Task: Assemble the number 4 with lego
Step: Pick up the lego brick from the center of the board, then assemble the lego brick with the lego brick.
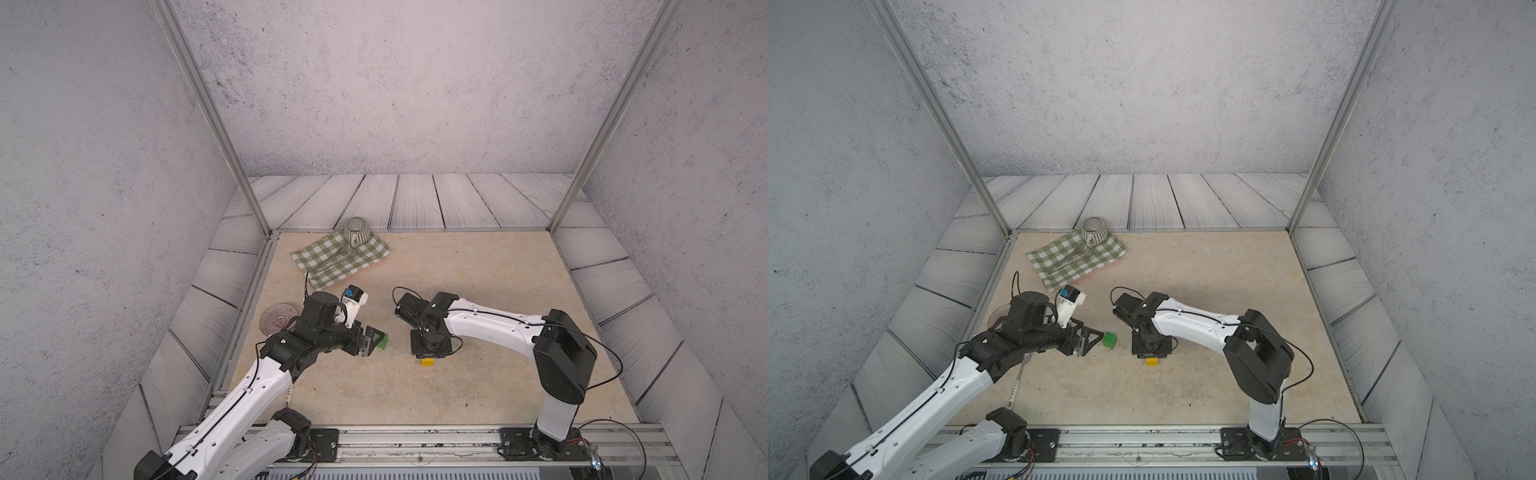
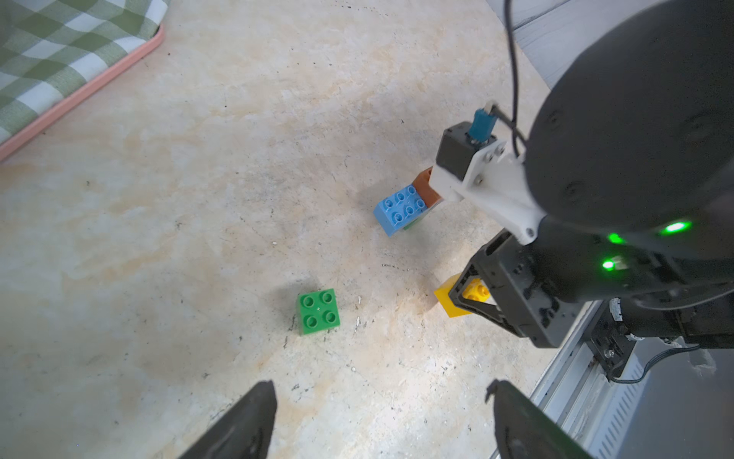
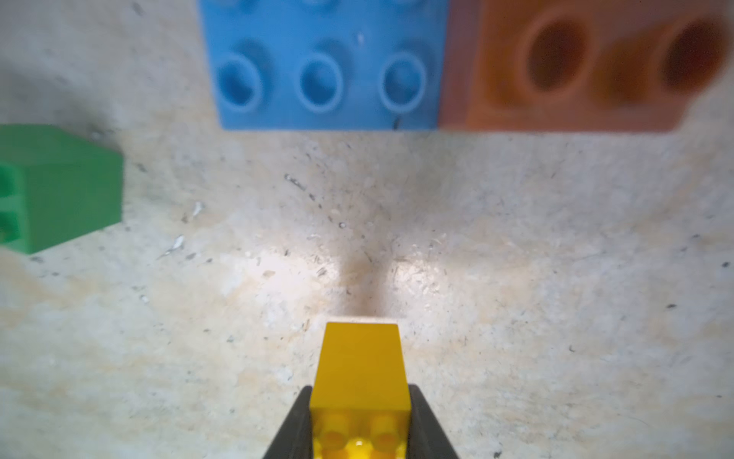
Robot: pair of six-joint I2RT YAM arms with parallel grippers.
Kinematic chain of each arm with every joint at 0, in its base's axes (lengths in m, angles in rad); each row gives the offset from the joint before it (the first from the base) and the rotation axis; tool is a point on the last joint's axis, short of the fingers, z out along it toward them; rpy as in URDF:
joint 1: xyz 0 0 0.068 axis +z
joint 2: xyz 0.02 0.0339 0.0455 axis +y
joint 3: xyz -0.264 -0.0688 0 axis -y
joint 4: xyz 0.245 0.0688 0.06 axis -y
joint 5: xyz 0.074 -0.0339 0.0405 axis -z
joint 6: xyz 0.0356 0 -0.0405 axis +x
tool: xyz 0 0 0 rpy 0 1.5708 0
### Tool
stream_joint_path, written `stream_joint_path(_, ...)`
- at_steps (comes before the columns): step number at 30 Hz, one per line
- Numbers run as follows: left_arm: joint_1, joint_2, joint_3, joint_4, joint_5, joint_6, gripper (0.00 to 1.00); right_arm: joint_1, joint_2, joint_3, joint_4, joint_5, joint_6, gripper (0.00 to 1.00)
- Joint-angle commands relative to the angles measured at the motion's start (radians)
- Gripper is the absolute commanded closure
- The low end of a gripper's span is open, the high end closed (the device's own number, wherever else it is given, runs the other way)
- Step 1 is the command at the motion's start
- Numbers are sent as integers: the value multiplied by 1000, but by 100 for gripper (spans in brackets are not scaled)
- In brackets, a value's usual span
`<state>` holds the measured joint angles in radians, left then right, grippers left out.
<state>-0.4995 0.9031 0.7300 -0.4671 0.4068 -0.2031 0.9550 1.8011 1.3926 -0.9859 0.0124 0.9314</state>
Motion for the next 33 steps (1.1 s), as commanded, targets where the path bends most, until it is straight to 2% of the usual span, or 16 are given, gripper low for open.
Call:
stream_joint_path(1, 10, 5, -14, 8, -4, 5, 12, -14, -40, 77, -116, 26, -55, 66)
stream_joint_path(11, 30, 54, -3, 51, 37, 4, 13, -124, 3, 276, -267, 32, -187, 65)
stream_joint_path(19, 63, 62, -6, 67, 72, 1, 13, -230, 59, 356, -285, 31, -268, 65)
stream_joint_path(27, 93, 83, -3, 81, 104, -1, 12, -254, 160, 453, -303, 21, -316, 65)
stream_joint_path(33, 104, 87, -6, 83, 110, -3, 12, -269, 187, 467, -294, 12, -320, 65)
